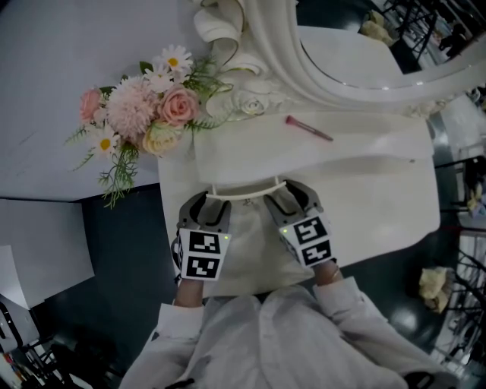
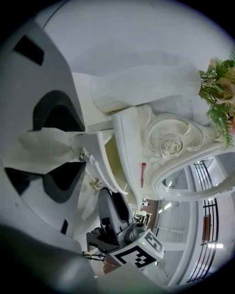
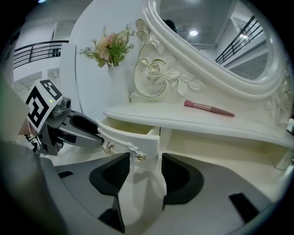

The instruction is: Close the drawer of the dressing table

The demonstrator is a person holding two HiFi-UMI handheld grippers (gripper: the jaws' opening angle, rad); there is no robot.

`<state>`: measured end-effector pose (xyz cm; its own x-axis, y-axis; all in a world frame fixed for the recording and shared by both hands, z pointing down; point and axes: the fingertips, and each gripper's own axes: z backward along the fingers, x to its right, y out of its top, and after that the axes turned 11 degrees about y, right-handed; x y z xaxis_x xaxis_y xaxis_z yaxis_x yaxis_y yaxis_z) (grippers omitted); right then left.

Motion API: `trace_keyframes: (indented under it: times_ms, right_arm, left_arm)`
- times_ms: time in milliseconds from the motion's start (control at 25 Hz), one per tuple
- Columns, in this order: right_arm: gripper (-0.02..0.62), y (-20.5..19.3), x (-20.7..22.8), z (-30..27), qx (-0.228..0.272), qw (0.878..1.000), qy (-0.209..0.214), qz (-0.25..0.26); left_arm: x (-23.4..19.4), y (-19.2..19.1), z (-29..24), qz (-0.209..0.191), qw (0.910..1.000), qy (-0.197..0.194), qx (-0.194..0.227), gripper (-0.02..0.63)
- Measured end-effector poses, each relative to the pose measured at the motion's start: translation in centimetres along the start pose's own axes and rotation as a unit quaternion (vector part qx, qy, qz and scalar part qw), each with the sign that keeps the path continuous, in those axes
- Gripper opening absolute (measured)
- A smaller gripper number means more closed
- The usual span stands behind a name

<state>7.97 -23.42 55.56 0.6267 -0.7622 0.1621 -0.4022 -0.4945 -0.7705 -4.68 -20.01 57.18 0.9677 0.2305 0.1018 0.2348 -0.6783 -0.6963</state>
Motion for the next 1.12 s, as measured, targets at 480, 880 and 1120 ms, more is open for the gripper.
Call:
trace_keyframes:
  times_ms: [480,880,1120]
  right_arm:
    - [0.198,0.5,0.7,-0.8,0.000,1.000,-0.007,0.004]
    - [0.201,0.9,0.9,-1.1,0.010,1.000,-0.010,-0.008]
    - [0.207,0.7,1.4,-1.0,0.011,1.000,-0.017,-0.009]
  left_arm:
    - [-1.2,1.1,-0.7,0.008,0.9999,0.010,0.007,0.192]
    - [-1.6,1.3,-1.0,0.014,0.9996,0.023,0.006,0.202]
    - [-1.7,1.5,-1.1,0.023,0.9994,0.024,0.006,0.206]
